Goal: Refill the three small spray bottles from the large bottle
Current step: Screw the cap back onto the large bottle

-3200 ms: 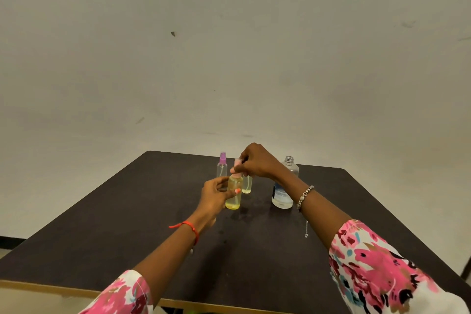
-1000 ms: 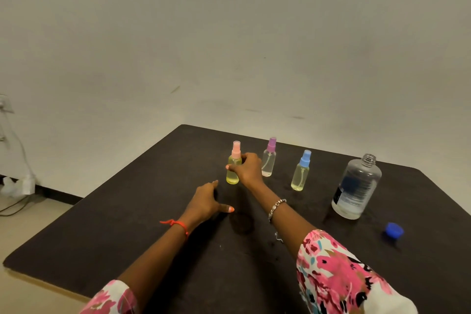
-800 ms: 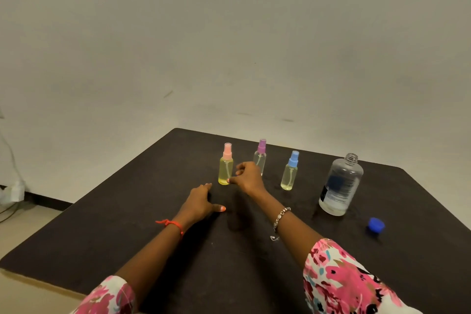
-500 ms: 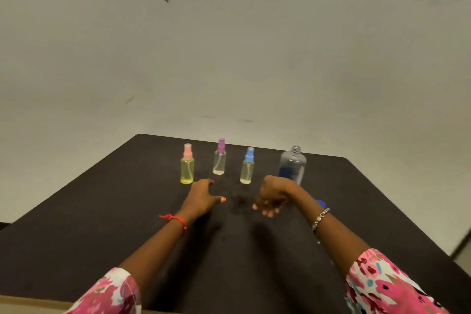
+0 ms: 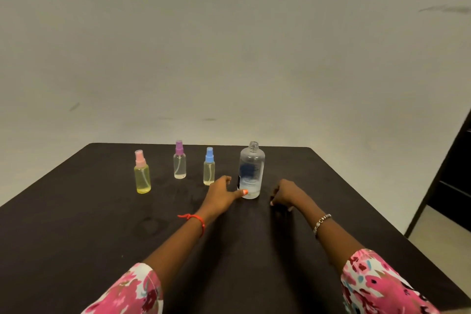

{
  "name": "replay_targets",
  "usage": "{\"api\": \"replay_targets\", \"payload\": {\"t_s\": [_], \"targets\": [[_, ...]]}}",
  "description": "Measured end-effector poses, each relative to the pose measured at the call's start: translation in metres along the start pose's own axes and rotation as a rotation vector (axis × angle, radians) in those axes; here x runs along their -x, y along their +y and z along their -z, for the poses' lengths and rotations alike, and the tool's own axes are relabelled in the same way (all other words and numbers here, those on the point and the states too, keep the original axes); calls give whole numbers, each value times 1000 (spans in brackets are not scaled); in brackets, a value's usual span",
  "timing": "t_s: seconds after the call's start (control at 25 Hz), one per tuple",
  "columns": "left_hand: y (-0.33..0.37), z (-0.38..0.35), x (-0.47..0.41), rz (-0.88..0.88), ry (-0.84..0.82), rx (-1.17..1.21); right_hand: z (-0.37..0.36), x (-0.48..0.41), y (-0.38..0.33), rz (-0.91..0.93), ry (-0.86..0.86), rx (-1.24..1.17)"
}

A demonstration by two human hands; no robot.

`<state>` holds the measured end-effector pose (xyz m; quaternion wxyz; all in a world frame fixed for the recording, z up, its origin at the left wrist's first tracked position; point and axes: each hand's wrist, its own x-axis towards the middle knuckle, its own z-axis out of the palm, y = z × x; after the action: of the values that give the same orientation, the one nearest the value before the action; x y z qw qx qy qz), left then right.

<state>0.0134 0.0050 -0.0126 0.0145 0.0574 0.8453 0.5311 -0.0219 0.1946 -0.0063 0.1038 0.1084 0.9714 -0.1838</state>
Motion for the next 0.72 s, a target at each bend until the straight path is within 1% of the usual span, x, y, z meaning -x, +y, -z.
{"api": "replay_targets", "payload": {"t_s": [0.04, 0.08, 0.12, 0.16, 0.2, 0.24, 0.28, 0.32, 0.36, 0.4, 0.48, 0.64, 0.72], "targets": [[2, 0, -1, -1, 0, 10, -1, -1, 0, 3, 13, -34], [4, -1, -1, -4, -1, 17, 1, 0, 1, 15, 63, -90], [6, -1, -2, -9, 5, 21, 4, -1, -1, 46, 154, -167], [7, -2, -5, -16, 7, 27, 10, -1, -5, 85, 261, -297], [10, -4, -8, -24, 1, 34, 19, -1, -9, 131, 349, -488], [13, -7, -13, -32, -11, 47, 30, 3, -16, 179, 394, -716], [16, -10, -17, -43, -16, 63, 40, 6, -24, 236, 394, -919], [20, -14, -21, -55, -14, 86, 50, 9, -32, 285, 382, -1058], [23, -17, -24, -67, -5, 111, 58, 12, -40, 326, 373, -1130], [27, -21, -26, -77, 14, 129, 64, 14, -48, 369, 371, -1156], [32, -26, -30, -111, 71, 134, 67, 17, -60, 448, 385, -1124], [38, -30, -34, -147, 146, 135, 58, 17, -73, 508, 519, -912], [38, -30, -35, -148, 137, 142, 54, 14, -72, 551, 504, -864]]}}
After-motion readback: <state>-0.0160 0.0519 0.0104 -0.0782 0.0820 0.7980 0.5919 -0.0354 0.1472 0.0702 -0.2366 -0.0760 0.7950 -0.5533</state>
